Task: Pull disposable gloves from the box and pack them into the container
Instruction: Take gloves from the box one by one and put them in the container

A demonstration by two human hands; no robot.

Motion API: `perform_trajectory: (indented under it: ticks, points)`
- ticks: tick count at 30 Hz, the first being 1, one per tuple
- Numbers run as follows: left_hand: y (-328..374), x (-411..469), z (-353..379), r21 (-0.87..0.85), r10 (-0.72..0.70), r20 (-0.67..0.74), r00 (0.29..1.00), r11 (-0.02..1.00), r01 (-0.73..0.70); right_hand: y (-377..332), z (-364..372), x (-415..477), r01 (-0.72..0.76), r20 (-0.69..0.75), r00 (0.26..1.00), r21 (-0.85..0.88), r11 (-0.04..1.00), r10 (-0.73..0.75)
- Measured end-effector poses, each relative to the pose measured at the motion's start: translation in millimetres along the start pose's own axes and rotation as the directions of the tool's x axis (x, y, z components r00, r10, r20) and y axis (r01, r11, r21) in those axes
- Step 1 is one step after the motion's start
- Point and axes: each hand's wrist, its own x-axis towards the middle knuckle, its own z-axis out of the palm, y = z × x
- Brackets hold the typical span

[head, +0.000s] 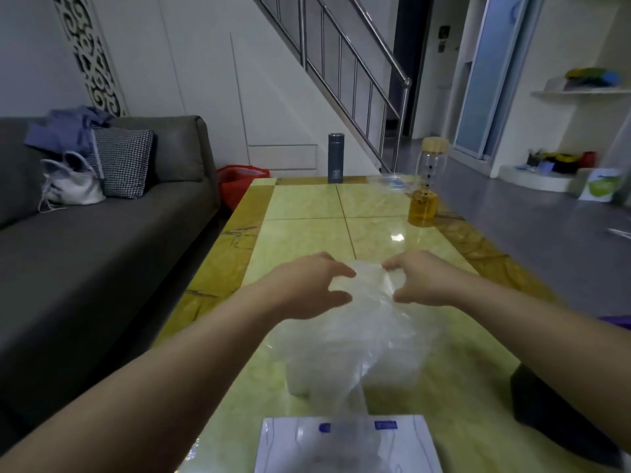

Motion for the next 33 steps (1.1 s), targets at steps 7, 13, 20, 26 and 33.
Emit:
perform_trajectory:
  ticks: [7,13,20,26,33]
  points:
    - [-1.4,16.0,29.4,0.178,-0.098,0.418,0.903,0.984,0.025,-0.4,22.5,8.8,-0.009,-0.034,0.999,-0.333,0.943,-0.002]
    - [-12.2,31.7,45.0,0.226,-0.116,0.487,0.866,0.974,0.004,-10.3,24.7,8.7,0.077,-0.102,0.98,-0.597,0.798,-0.171]
    - [-16.2,40.4,63.2,0.27,-0.109,0.524,0.845,0.962,-0.043,-18.7,45.7,29.1,0.251,0.353,0.927,-0.345,0.905,-0.123]
    - [-22.1,45.1,76.1,0.385,-0.188,0.63,0.754,0.918,-0.093,-8.9,62.0,43.5,0.261,0.525,0.851,-0.395,0.881,-0.017]
    - [-22.9,39.0,69.2,0.431,-0.221,0.584,0.782,0.9,-0.068,-6.7,57.6,38.3,0.243,0.479,0.875,-0.3,0.923,-0.075]
